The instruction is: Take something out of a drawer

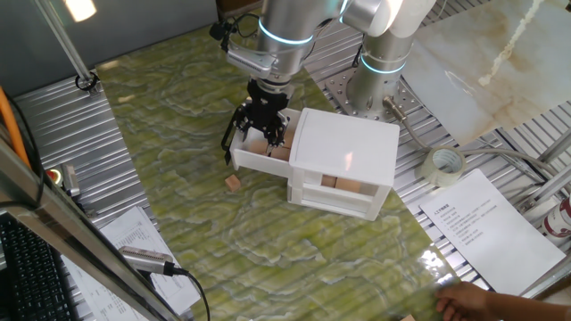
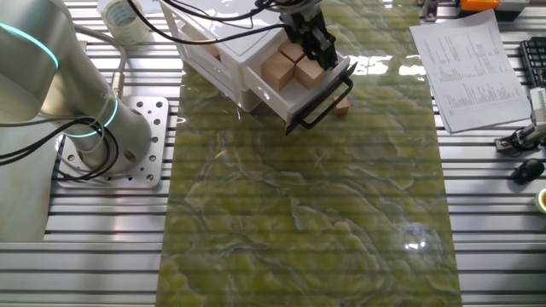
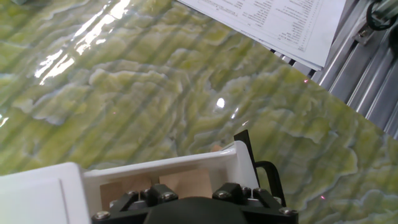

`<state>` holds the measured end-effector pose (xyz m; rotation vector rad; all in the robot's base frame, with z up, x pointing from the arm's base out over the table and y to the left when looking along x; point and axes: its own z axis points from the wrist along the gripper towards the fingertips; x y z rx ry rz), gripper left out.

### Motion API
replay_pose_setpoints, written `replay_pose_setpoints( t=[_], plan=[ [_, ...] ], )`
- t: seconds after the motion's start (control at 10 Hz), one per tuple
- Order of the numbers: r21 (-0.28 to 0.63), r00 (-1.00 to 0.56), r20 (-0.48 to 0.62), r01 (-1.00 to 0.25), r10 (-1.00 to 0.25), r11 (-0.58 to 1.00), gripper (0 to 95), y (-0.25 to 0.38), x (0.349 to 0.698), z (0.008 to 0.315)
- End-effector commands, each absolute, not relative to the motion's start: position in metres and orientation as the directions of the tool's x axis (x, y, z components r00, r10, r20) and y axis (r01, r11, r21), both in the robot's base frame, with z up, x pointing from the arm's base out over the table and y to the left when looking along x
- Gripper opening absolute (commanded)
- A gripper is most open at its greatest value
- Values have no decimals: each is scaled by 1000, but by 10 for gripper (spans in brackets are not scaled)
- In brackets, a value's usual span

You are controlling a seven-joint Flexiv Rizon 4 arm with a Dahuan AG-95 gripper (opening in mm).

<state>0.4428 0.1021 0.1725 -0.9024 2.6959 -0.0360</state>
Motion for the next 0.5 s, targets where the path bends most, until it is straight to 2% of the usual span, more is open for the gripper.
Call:
replay_pose_setpoints(
  t=[0.1,0.5],
  plan=[
    [-116,-760,-270,-584,-592,803,570,102,443,173],
    [-115,-764,-268,-579,-586,807,570,103,441,174]
  ],
)
